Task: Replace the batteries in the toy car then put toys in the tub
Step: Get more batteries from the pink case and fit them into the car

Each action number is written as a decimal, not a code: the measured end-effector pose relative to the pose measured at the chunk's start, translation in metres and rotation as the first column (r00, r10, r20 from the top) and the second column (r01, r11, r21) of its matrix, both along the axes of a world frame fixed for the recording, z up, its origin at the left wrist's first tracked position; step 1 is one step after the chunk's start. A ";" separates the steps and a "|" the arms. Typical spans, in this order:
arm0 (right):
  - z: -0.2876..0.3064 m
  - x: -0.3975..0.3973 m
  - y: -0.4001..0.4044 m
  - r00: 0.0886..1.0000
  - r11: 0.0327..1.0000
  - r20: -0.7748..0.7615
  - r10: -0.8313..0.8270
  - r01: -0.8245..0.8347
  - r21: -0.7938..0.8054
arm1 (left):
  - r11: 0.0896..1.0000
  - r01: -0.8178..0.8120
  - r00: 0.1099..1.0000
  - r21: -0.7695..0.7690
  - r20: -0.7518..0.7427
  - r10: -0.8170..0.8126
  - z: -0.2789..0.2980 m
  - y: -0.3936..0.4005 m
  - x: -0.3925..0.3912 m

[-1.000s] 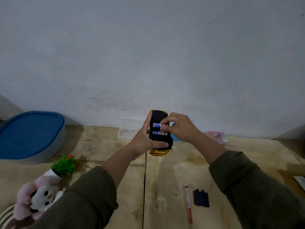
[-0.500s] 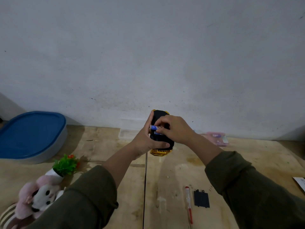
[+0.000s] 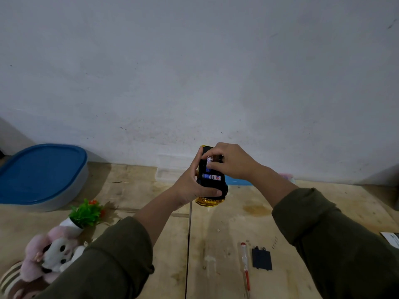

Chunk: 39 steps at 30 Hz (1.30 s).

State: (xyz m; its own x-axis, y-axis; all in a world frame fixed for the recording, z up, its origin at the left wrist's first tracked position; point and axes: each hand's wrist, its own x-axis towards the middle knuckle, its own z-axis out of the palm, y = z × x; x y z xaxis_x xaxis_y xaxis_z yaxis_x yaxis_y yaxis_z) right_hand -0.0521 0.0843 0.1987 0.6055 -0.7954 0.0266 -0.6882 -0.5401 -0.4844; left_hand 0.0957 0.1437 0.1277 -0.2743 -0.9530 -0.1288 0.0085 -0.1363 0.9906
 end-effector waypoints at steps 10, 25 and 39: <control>-0.003 0.000 0.009 0.990 0.996 0.138 0.022 -0.010 -0.089 | 1.000 -0.006 0.998 -0.011 -0.064 0.005 0.004 0.002 -0.003; -0.006 -0.010 0.006 0.955 0.919 -0.262 0.141 -0.225 -0.324 | 0.992 -0.114 0.972 0.052 -0.199 0.122 0.001 0.000 -0.012; -0.014 0.008 0.013 0.893 0.962 0.359 -0.271 0.264 0.070 | 0.991 -0.135 0.980 0.022 -0.145 0.137 0.008 -0.002 -0.013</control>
